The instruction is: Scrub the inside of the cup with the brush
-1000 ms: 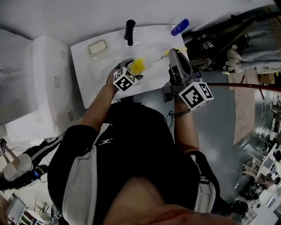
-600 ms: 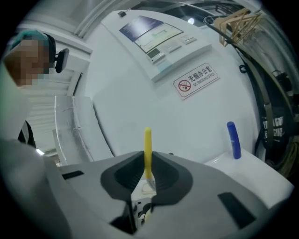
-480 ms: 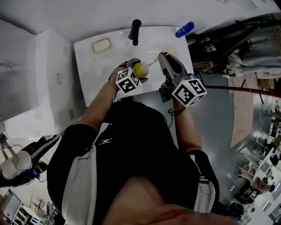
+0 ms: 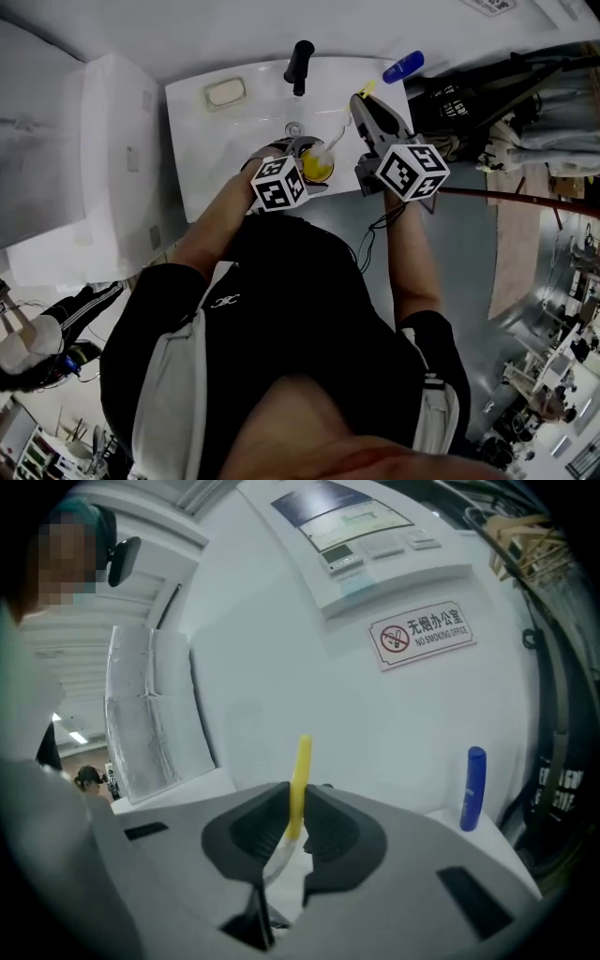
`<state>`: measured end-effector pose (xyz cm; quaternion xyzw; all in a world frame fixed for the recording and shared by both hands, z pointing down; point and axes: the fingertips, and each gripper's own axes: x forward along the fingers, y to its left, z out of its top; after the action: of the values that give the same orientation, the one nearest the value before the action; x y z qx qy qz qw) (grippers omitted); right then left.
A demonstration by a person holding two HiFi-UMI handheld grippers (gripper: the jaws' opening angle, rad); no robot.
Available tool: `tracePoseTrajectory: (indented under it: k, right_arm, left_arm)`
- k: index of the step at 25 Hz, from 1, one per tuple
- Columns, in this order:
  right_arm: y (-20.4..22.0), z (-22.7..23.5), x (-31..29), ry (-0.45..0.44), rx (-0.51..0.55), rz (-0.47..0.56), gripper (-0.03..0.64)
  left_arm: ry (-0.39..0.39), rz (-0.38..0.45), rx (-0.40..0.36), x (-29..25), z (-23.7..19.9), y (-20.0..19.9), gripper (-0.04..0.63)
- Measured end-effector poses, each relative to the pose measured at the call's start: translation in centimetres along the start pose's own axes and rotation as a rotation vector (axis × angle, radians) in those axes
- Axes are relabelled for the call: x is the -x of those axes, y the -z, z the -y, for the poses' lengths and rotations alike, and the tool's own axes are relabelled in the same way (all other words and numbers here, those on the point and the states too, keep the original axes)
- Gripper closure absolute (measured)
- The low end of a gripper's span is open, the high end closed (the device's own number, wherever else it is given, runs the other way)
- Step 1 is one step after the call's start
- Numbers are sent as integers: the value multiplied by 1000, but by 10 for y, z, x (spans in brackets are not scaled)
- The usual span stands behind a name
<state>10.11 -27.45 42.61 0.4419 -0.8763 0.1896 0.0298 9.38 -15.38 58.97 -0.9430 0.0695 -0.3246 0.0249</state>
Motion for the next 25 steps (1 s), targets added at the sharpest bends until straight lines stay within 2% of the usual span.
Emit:
tracePoseTrajectory:
  k: [6,10,13,17,20,23,25]
  right_arm:
    - [5,31,14,7,-114,-33,563]
    - [12,35,35,-66,-188,-75,565]
    - [20,29,52,-115,-198,-116,566]
    - [31,15,76,-164,-169,-190,566]
    - [45,0,90,-219,-102,-278,566]
    - [61,-21,101,-291,-15,-385,565]
    - [64,-37,103,-342,34,-422,561]
  left_arm:
    - [-29,38,71,12,-12,7,187]
    - [-51,51,149,19,-23,17,187]
    - [-53,52,213,19,-29,25,186]
    - [-53,39,276,14,-35,33,186]
    - [-55,11,272,8,-39,41,186]
    - [-63,-57,298,8,-39,49,186]
    - [-71,-78,286,9,-40,49,186]
